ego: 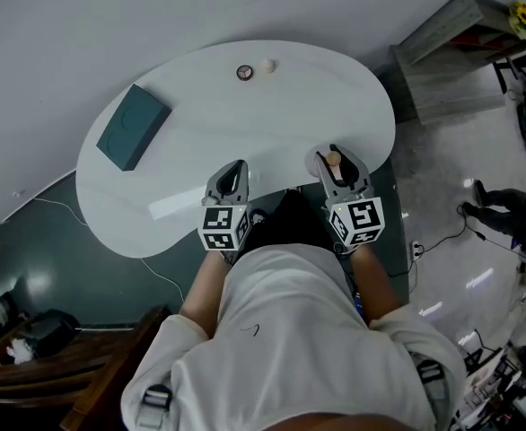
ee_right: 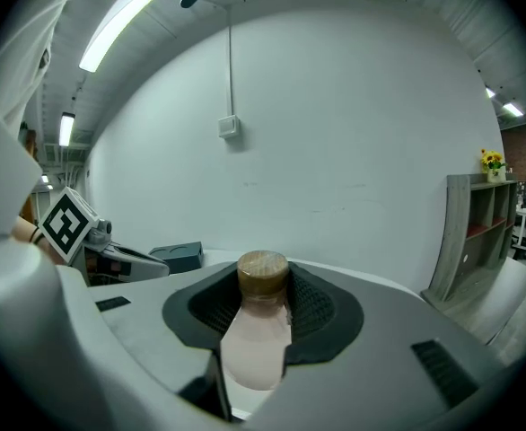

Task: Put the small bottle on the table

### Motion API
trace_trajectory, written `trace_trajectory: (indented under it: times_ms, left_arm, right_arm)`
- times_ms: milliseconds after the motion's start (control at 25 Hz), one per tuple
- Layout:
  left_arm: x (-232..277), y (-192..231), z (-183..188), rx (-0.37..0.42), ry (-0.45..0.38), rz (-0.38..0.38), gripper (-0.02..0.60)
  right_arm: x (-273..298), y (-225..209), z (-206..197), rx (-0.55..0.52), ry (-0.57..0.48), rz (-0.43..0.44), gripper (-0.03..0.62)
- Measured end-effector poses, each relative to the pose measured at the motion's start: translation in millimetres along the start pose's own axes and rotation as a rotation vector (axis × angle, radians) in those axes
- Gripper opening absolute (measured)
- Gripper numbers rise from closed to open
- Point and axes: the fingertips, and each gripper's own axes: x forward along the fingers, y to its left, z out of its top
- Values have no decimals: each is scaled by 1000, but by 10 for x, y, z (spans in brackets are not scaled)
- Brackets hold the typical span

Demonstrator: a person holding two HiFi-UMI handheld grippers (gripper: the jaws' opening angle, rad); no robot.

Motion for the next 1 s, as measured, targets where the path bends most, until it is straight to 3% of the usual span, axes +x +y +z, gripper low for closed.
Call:
trace_trajectory:
  times_ms: [400,1000]
  left_arm:
    - [534,-4,-23,-19,66,26,18]
    - [900,95,-270,-50,174,82,18]
  right_arm:
    - [457,-457,-129,-6,61,34,130]
    - [1035,-849,-512,-2,157,72,130]
